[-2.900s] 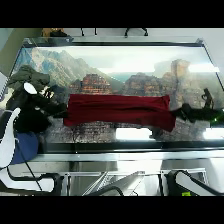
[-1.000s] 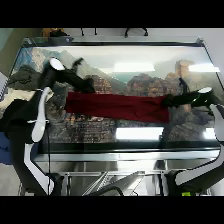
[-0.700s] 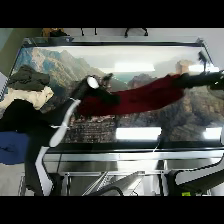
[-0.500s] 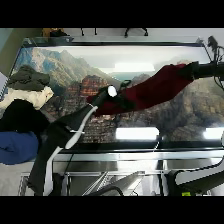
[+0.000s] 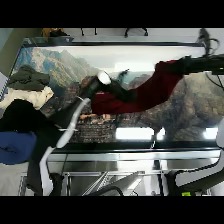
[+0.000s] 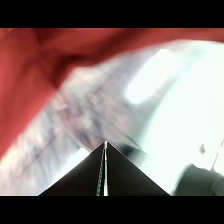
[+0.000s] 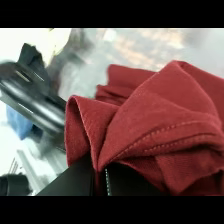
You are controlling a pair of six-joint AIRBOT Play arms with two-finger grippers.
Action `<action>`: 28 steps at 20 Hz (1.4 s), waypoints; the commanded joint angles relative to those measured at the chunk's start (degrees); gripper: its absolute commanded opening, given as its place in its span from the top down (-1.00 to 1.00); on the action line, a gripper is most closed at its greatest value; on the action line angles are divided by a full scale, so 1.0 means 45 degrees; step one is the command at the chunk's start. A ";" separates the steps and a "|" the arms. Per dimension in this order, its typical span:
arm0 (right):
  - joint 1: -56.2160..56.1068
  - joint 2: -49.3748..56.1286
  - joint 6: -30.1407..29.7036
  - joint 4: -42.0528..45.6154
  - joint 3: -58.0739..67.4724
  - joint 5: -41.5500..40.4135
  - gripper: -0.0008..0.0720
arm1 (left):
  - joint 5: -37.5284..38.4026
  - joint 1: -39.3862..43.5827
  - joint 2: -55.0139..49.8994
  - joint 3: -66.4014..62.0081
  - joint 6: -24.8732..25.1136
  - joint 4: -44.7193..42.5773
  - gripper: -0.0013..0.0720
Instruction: Fold the shirts.
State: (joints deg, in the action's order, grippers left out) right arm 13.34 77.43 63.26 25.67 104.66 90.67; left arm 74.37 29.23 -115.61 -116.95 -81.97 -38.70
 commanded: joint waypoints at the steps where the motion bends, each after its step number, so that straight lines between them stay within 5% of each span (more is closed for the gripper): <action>1: -0.2414 0.0374 0.0301 0.0165 -0.0010 -0.1511 0.93 | 0.3220 -0.2565 0.2909 -0.0243 0.0364 0.1292 0.93; 8: -0.8082 0.2458 0.1321 0.1928 -0.0180 -0.6309 0.93 | 0.3390 -0.7635 0.7757 0.0219 0.0330 0.1273 0.93; 9: -0.8952 0.3026 0.1263 0.1923 -0.0185 -0.7514 0.68 | 0.3347 -0.8053 0.8296 0.0743 0.0593 0.1268 0.93; 11: -1.0321 0.3988 0.1229 0.1914 -0.0155 -0.9428 -0.67 | 0.3332 -0.8578 0.9126 0.1797 0.0933 0.1273 0.93; 15: -0.9928 0.3376 0.0928 0.2166 -0.0029 -0.9209 -0.66 | 0.3298 -0.9151 1.0156 0.3463 0.1617 0.1273 0.93; 23: -0.3497 0.1452 0.3517 0.6305 -0.0374 -0.3521 -0.67 | 0.3434 -0.9573 1.0462 0.4172 0.1928 0.1277 0.93; 28: -0.2555 0.2448 0.2919 0.6295 -0.1583 -0.3376 -0.67 | 0.3483 -0.9573 1.0462 0.4172 0.1928 0.1273 0.93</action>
State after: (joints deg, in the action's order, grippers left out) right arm -0.93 86.48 76.95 52.53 99.74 73.01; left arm 89.84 -13.78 -68.60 -98.28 -73.43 -32.91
